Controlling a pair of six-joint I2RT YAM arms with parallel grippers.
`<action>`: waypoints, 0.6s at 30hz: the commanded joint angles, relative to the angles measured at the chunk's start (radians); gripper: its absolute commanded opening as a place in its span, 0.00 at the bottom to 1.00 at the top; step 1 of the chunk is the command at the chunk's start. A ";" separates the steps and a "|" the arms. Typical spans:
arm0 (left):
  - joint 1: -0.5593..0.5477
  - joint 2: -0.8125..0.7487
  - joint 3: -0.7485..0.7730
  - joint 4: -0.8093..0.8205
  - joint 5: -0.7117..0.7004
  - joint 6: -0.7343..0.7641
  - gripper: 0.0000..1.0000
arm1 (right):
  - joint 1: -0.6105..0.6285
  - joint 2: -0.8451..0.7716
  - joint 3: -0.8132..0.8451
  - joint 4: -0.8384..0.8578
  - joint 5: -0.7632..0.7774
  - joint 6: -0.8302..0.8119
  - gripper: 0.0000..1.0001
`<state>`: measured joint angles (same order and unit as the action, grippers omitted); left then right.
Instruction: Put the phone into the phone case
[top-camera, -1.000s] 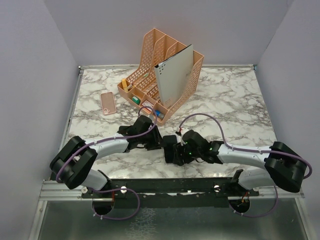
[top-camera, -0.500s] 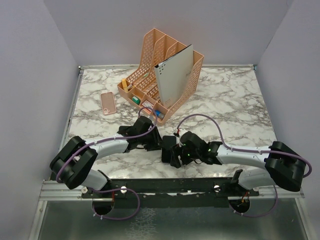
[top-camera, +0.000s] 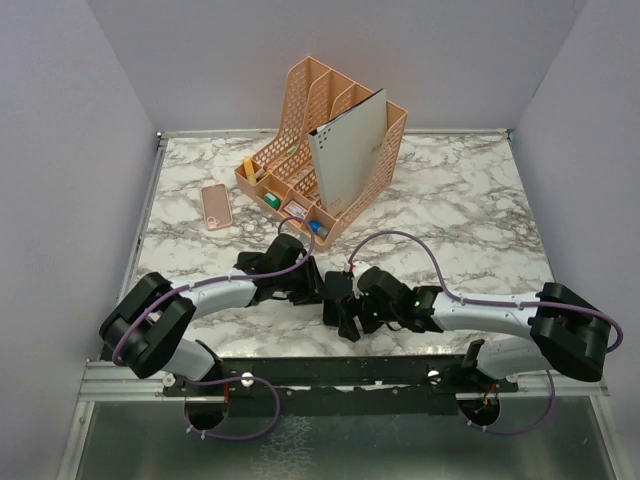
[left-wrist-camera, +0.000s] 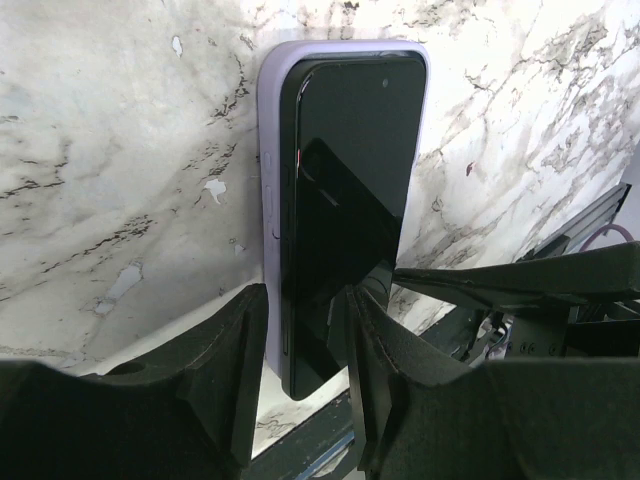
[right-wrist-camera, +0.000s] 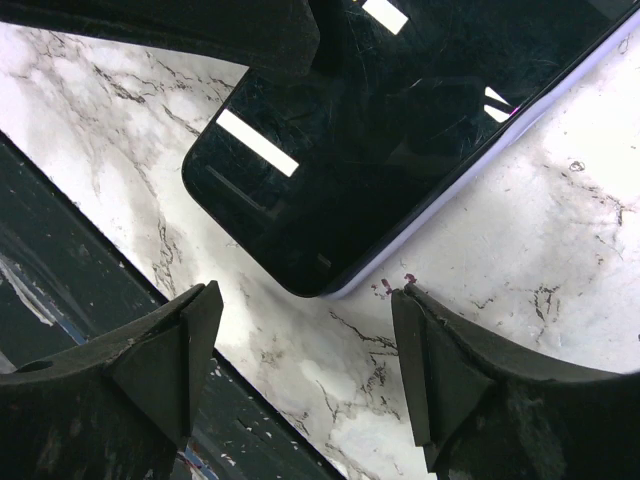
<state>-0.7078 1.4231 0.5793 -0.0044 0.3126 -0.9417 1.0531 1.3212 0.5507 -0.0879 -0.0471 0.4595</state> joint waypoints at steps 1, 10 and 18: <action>0.004 -0.016 -0.003 -0.003 0.033 0.009 0.41 | 0.017 -0.012 0.007 0.003 0.043 -0.037 0.75; 0.004 0.009 -0.010 0.000 0.037 0.008 0.41 | 0.033 0.055 0.011 0.038 0.132 -0.039 0.68; -0.002 0.031 -0.022 0.043 0.060 0.004 0.38 | 0.033 0.040 -0.021 0.068 0.134 -0.015 0.39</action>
<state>-0.7078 1.4330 0.5774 0.0029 0.3336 -0.9417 1.0801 1.3605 0.5529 -0.0441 0.0414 0.4335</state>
